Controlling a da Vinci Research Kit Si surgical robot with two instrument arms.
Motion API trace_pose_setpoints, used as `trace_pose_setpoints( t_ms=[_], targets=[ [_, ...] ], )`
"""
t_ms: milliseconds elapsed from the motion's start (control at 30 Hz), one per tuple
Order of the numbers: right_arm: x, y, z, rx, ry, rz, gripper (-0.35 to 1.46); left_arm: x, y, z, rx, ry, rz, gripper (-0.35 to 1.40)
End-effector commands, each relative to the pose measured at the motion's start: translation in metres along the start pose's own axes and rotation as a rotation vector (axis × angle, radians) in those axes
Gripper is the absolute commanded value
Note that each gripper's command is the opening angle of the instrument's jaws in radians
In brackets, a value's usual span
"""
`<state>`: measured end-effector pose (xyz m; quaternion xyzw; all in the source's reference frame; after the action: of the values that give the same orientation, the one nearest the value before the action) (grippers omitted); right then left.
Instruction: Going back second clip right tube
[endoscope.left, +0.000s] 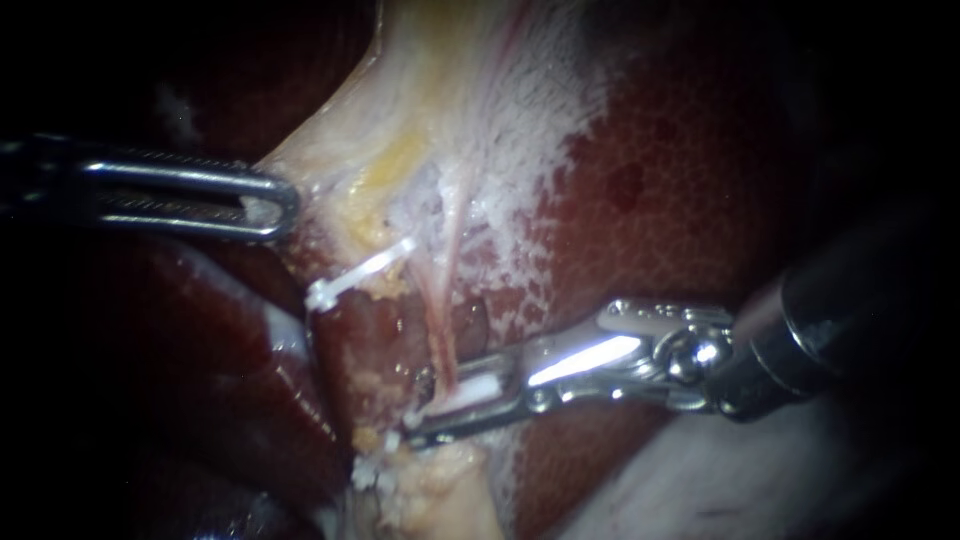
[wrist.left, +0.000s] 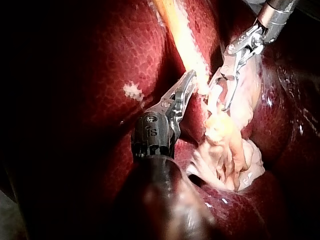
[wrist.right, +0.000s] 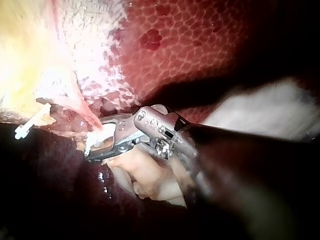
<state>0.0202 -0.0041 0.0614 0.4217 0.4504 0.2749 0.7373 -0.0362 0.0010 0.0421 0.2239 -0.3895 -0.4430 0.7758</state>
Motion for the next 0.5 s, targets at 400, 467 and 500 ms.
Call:
trace_pose_setpoints(
  t_ms=[400,467,500],
  targets=[
    [-0.0001,-0.0002,-0.0011,-0.053,0.037,-0.168,0.6,0.0001,0.0,-0.0001,0.0,0.0,0.0,-0.35],
    [-0.0002,-0.0002,-0.0015,-0.051,0.036,-0.174,0.6,0.0001,0.0,-0.0001,0.0,0.0,0.0,-0.35],
    [-0.0003,-0.0002,-0.0018,-0.053,0.037,-0.18,0.6,0.0001,0.0,-0.0001,0.0,0.0,0.0,-0.35]
  ],
)
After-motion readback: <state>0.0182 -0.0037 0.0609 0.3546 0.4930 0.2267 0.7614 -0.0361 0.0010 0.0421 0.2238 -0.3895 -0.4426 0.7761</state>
